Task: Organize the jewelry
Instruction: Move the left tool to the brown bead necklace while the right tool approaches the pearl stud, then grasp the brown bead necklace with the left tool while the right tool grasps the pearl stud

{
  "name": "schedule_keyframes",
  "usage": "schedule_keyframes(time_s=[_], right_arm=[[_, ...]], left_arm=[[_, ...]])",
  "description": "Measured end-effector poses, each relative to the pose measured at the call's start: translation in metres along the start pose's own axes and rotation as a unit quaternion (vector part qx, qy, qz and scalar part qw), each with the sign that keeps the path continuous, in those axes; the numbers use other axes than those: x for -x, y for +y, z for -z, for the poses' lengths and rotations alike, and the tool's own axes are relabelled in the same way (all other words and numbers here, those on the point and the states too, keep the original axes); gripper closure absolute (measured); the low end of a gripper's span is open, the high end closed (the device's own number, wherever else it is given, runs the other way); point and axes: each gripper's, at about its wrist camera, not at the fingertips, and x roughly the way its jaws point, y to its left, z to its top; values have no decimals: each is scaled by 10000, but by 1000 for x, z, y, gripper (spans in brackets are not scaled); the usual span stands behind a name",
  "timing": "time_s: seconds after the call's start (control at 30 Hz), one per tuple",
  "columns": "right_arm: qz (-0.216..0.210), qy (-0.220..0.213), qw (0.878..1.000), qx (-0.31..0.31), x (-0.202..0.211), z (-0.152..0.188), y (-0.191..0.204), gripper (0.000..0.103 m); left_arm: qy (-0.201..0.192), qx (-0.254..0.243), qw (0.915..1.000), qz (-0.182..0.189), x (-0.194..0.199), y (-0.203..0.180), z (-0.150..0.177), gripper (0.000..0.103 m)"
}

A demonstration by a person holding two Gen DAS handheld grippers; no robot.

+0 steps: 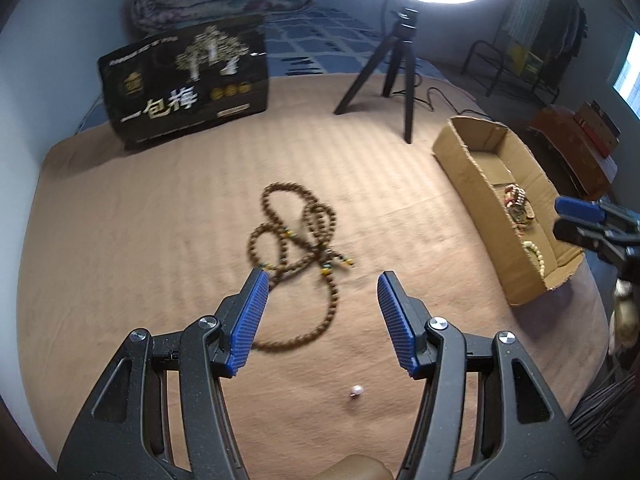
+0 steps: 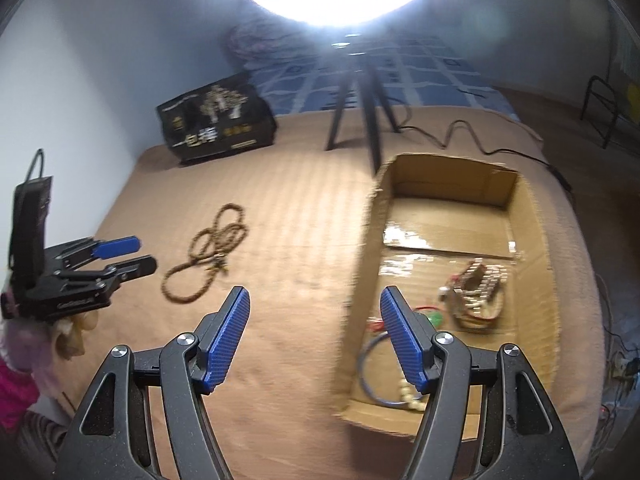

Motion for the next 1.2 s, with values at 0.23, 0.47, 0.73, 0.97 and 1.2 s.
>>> schedule_keyframes(time_s=[0.23, 0.47, 0.73, 0.97, 1.2], right_arm=[[-368, 184, 9987, 290, -19, 16, 38, 36], [-595, 382, 9944, 783, -38, 39, 75, 36], [-589, 572, 9894, 1196, -57, 57, 100, 36], [-659, 642, 9865, 1357, -68, 61, 114, 36], [-678, 759, 9851, 1387, -79, 63, 118, 44]], left_arm=[[71, 287, 9995, 72, -8, 25, 1, 44], [362, 769, 9955, 409, -33, 43, -7, 36], [564, 1244, 9886, 632, -59, 57, -15, 36], [774, 1232, 9870, 685, -83, 53, -16, 36], [939, 1161, 9866, 656, -101, 44, -16, 36]])
